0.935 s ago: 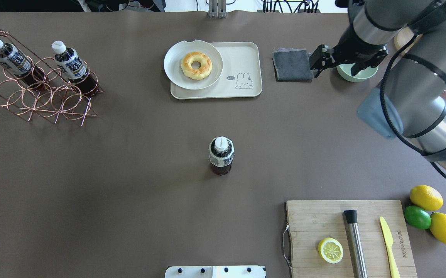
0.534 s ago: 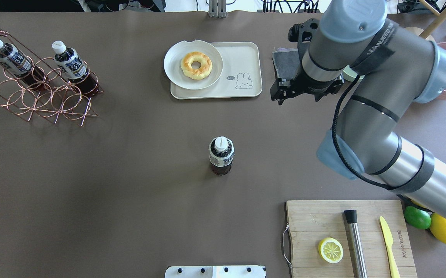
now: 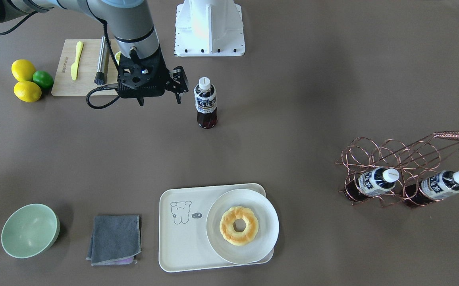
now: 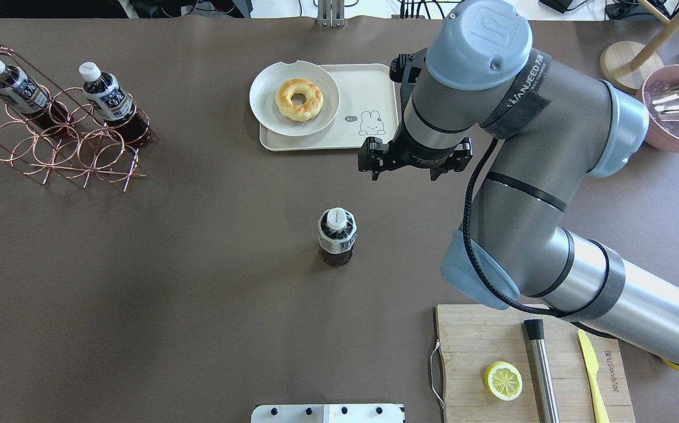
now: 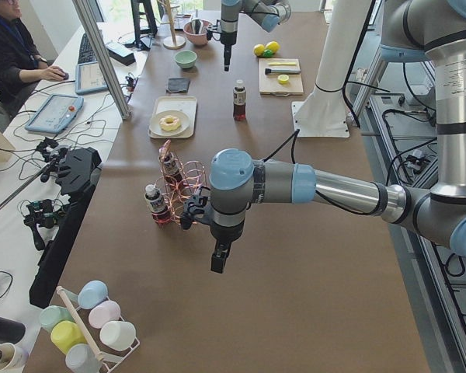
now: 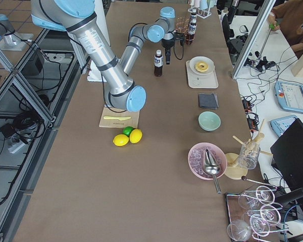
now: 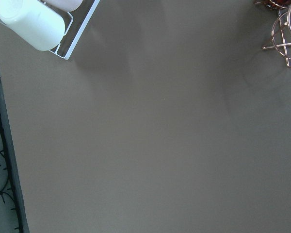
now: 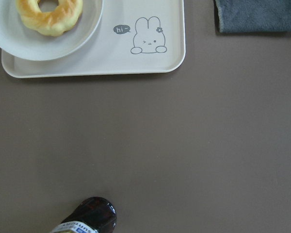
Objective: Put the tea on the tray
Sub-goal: 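Move the right gripper over the standing tea bottle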
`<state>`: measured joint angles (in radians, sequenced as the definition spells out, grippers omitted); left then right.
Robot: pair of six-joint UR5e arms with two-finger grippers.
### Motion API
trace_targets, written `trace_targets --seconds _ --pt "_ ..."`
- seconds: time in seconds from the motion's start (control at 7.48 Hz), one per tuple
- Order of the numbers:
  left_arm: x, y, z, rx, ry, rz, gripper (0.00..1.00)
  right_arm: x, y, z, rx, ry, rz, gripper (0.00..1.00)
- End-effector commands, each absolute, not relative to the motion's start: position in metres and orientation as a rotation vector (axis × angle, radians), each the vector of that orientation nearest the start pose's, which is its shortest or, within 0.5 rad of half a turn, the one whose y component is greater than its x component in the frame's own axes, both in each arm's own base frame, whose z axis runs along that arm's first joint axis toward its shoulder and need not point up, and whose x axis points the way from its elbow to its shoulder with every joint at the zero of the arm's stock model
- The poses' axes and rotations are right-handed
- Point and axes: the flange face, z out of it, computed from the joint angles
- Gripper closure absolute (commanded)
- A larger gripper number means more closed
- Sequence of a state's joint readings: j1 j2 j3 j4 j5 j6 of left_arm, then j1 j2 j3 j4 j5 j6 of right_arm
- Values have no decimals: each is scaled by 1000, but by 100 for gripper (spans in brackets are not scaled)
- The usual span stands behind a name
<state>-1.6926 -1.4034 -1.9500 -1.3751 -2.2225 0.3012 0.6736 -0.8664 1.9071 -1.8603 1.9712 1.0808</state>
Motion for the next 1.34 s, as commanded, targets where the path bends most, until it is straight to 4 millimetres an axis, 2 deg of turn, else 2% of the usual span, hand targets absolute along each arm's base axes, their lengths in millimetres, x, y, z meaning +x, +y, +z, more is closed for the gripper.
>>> trace_targets --seconds 0.0,0.27,0.4,0.67,0.94,1.07,1.2 --pt "-124 -398 580 159 633 174 2 -426 -441 105 38 -826 40 0" --pt "-124 -398 580 159 633 174 2 -461 -409 88 42 -818 82 0" --pt "-125 -398 580 159 632 176 2 -472 -400 89 50 -806 91 0" --pt "-124 -398 580 157 634 174 2 -480 -390 76 41 -826 82 0" --pt "-126 -396 580 162 655 167 2 -492 -379 74 34 -828 58 1" --pt "-126 -396 580 161 656 164 2 -497 -380 77 29 -818 60 20" --pt "-125 -396 580 159 658 164 2 -499 -381 79 27 -811 62 32"
